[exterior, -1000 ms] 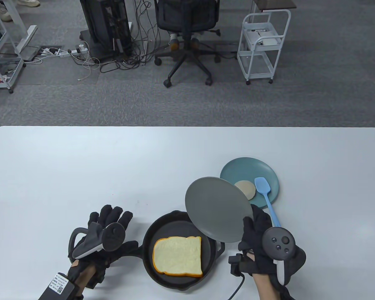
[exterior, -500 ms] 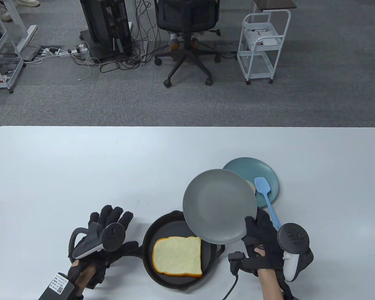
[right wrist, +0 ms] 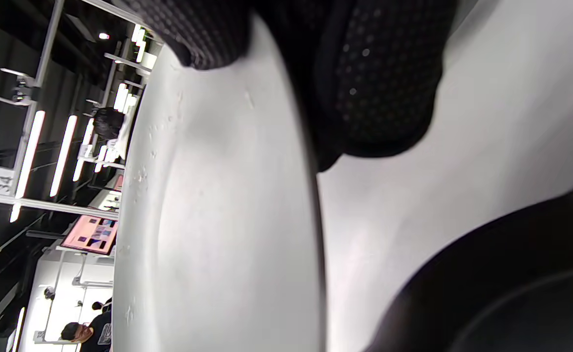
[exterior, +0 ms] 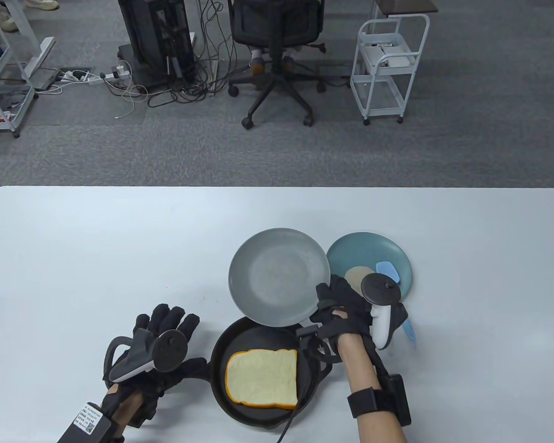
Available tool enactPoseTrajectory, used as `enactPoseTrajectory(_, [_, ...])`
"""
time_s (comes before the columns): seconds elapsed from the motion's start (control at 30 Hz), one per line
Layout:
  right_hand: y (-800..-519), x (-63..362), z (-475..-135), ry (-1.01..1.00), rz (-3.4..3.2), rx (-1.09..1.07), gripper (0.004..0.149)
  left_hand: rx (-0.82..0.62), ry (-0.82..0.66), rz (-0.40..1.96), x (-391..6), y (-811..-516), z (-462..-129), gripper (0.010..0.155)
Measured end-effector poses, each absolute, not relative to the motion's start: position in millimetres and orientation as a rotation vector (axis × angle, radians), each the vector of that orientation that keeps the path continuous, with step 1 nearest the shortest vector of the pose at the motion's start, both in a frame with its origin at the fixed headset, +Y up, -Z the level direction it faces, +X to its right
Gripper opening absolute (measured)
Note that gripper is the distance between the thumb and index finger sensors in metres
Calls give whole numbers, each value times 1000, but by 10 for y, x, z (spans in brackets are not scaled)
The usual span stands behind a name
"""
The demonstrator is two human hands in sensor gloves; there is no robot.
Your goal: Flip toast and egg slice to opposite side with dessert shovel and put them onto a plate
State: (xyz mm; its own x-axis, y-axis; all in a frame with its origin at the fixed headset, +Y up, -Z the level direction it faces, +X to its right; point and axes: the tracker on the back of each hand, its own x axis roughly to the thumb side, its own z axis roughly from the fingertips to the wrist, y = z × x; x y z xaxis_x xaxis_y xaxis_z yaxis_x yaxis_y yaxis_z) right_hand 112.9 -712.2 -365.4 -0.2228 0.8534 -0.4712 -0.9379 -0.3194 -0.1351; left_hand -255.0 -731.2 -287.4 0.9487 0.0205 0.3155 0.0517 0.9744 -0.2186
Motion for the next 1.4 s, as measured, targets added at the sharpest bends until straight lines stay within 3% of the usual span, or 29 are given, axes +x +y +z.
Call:
enactPoseTrajectory(0.2, [-7294,839,-4133,310,1723,-656,52,-223,-331,-7,-2546,-7308,-2869,99])
enactPoseTrajectory(0.43, [-7567,637,-4397,383,1761,-772,54,-226,-330,-17,-2545,-7304,-2857,99])
enactPoseTrajectory(0.9, [-7765,473,-4512,471,1825,-883,58,-223,-339,-18,-2526,-7300,-2842,99])
enactPoseTrajectory(1.4, [-7507,319,-4450,460,2196,-797,68,-220,-351,-30,-2491,-7301,-2826,98])
